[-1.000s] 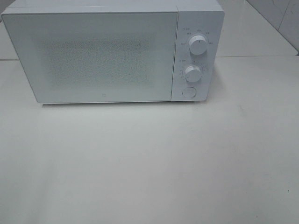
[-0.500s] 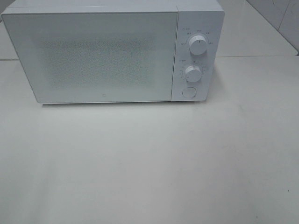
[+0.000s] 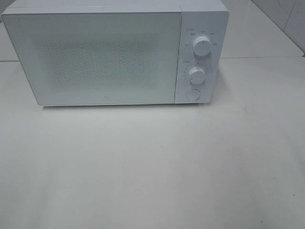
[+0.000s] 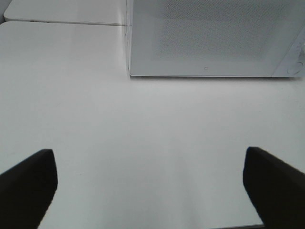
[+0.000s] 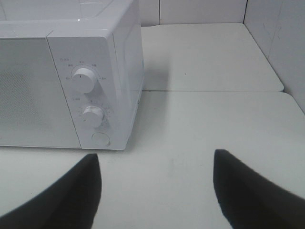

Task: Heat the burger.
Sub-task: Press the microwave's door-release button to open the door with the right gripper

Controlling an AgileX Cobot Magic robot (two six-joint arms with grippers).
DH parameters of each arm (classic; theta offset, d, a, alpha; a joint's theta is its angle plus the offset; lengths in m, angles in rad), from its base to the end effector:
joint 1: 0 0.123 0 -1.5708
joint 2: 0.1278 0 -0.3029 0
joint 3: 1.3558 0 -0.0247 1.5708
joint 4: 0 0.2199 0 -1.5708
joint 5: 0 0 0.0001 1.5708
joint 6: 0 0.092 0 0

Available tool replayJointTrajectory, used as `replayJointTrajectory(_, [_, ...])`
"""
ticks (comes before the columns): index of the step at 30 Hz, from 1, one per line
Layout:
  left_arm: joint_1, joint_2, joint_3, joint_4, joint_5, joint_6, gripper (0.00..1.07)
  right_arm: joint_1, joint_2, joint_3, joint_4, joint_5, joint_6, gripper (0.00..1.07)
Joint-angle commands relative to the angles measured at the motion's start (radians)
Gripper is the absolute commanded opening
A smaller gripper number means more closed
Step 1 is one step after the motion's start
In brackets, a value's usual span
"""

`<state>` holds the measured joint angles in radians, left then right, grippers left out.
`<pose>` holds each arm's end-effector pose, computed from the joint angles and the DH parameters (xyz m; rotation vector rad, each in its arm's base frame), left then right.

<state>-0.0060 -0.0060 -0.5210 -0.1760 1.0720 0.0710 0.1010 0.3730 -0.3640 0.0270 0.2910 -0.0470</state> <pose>-0.0535 -0.0138 0.2670 0.0899 2.0183 -0.1686 0.0412 0.0049 0.2907 -0.1144 1.7803 0.0644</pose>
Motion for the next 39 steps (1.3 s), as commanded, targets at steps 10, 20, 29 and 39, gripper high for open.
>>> replayJointTrajectory(10, [-0.001,-0.005,0.001,-0.004,-0.002,0.003,0.98,-0.003,0.249,0.003,-0.002,-0.311,-0.006,0.64])
replayJointTrajectory(20, [-0.001,-0.005,0.001,-0.004,-0.002,0.003,0.98,-0.003,0.488,0.005,-0.011,-0.606,-0.006,0.64])
replayJointTrajectory(29, [-0.001,-0.005,0.001,-0.004,-0.002,0.003,0.98,-0.003,0.678,0.136,0.007,-1.03,-0.009,0.64])
replayJointTrajectory(39, [-0.001,-0.005,0.001,-0.004,-0.002,0.003,0.98,0.051,0.896,0.178,0.139,-1.182,-0.044,0.64])
